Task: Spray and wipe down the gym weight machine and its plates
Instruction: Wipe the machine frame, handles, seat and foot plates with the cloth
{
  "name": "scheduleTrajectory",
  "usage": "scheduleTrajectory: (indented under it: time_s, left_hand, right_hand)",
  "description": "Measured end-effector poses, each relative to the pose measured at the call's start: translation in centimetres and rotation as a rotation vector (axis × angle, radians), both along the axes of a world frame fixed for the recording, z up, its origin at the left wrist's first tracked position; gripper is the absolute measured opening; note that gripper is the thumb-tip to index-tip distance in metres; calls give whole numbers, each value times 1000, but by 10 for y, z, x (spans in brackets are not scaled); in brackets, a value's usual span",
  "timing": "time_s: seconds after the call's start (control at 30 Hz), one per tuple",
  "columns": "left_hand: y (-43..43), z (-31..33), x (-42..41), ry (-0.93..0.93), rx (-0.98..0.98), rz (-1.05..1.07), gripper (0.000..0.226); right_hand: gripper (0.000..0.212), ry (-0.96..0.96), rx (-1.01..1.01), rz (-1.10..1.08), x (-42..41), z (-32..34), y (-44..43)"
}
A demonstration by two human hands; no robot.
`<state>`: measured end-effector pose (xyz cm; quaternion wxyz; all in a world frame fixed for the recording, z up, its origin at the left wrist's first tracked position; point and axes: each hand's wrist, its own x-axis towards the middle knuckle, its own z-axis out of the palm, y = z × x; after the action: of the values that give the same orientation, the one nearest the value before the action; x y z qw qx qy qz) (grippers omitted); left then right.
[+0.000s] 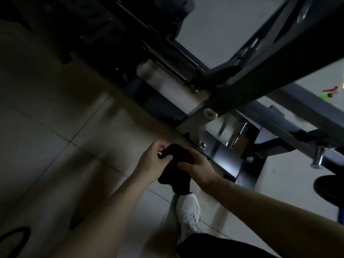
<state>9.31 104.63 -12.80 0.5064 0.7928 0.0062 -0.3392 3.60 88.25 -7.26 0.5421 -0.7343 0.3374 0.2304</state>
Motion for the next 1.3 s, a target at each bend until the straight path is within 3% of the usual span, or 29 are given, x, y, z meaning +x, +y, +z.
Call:
scheduleTrajectory:
  time_s: [0.23, 0.37, 0.5, 0.67, 0.77, 0.97, 1.03, 1.17, 1.3]
  left_hand:
    - [-26, -85, 20, -141, -27, -118, 17]
    - [-18, -104, 12, -136, -10, -133, 24]
    - [-7, -96, 17, -180, 14, -82, 37]
    - [-1, -69, 45, -355, 240, -25, 20]
    - [-4, -61, 67, -468, 267, -1, 21]
    - [-29, -52, 124, -643, 373, 156, 18]
    - [-41, -71, 141, -734, 363, 46, 21]
    - [-63, -133, 144, -715, 409, -525, 47]
    - [-49, -169, 155, -883, 384, -631, 55]
  right_hand:
    - [57, -41, 164, -158, -6, -95, -30]
    - [53, -57, 171, -102, -10, -112, -22]
    - [60, -192, 29, 50, -3, -99, -7]
    - [71, -262, -101, 141, 10, -83, 3]
    - [76, -273, -96, 105, 23, -82, 7]
    - [60, -216, -76, 96, 33, -96, 8]
    - [51, -197, -77, 125, 32, -103, 4]
    - [42, -209, -131, 137, 28, -120, -4]
    - [41, -202, -179, 171, 28, -133, -10]
